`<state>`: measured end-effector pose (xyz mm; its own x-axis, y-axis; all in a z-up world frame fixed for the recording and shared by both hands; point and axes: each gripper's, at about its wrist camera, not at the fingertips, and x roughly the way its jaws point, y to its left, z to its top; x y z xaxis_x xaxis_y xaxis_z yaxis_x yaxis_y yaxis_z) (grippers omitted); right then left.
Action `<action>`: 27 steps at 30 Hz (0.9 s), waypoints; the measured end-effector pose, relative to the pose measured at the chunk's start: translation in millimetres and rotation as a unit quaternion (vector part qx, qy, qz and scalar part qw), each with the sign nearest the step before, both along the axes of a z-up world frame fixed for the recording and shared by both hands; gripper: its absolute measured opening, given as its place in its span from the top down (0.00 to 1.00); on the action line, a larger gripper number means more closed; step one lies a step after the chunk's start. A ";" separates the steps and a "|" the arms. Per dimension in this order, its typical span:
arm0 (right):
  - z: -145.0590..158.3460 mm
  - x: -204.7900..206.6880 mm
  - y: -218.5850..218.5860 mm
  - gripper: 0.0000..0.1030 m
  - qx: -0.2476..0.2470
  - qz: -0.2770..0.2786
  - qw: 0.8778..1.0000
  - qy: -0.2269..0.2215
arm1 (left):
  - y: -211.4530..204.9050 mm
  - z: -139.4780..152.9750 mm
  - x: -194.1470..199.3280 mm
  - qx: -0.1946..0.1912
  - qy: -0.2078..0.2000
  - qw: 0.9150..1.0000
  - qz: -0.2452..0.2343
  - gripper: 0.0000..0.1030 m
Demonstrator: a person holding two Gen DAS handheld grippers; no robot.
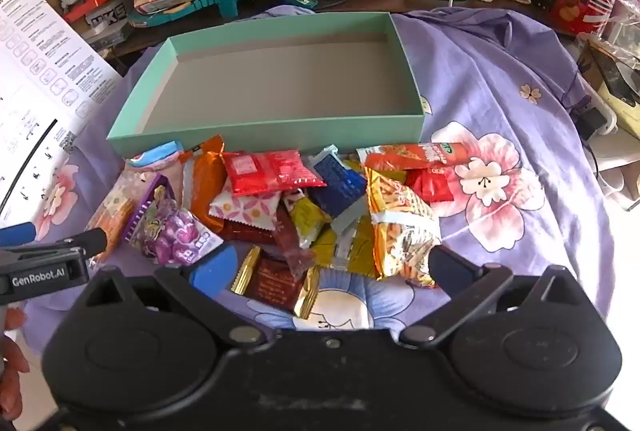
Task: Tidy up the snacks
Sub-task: 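Move both grippers toward the snack pile in front of the green box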
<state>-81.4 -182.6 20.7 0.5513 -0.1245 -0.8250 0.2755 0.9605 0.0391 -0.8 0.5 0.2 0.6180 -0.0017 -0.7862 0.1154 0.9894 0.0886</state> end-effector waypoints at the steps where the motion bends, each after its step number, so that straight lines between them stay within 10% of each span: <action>1: 0.0 -0.2 0.0 0.00 0.001 -0.001 1.000 0.001 | 0.4 0.7 -1.1 -0.004 0.000 1.000 0.001 0.00; 27: -1.8 -3.6 -4.7 0.00 0.003 -0.011 1.000 0.006 | 8.1 0.7 1.4 -0.030 0.023 0.999 0.006 0.00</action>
